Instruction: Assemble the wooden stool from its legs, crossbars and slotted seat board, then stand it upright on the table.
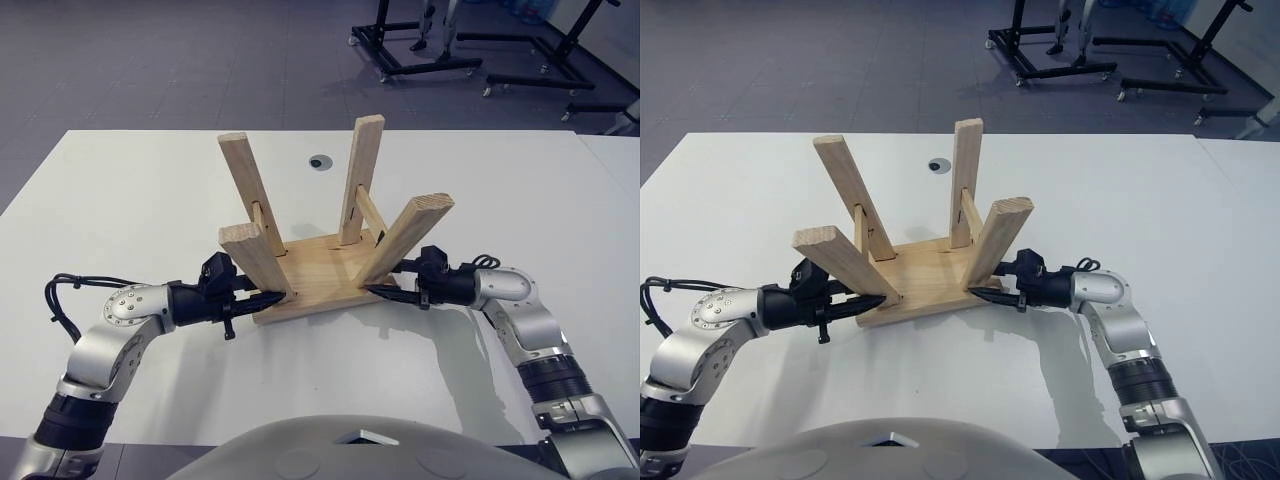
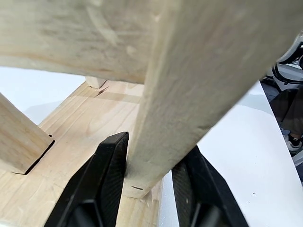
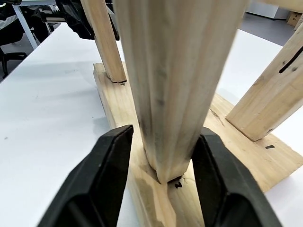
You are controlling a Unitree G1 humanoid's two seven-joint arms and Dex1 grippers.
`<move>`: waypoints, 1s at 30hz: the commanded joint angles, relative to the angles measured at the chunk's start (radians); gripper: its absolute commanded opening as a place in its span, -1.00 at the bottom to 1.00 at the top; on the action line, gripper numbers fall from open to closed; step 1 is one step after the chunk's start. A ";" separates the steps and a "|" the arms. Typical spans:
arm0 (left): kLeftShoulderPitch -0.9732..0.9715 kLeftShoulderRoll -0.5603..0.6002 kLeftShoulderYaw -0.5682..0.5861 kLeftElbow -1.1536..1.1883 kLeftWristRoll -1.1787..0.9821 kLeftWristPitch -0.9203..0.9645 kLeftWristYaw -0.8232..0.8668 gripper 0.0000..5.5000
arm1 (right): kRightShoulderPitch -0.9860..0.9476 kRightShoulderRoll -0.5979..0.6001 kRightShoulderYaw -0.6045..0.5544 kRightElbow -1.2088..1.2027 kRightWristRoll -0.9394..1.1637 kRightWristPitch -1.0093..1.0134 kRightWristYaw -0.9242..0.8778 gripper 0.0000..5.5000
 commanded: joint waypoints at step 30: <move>0.341 0.129 0.343 -0.249 -0.891 0.629 0.119 -0.45 | 0.056 -0.256 -0.202 -0.560 0.971 1.396 -0.432 -0.59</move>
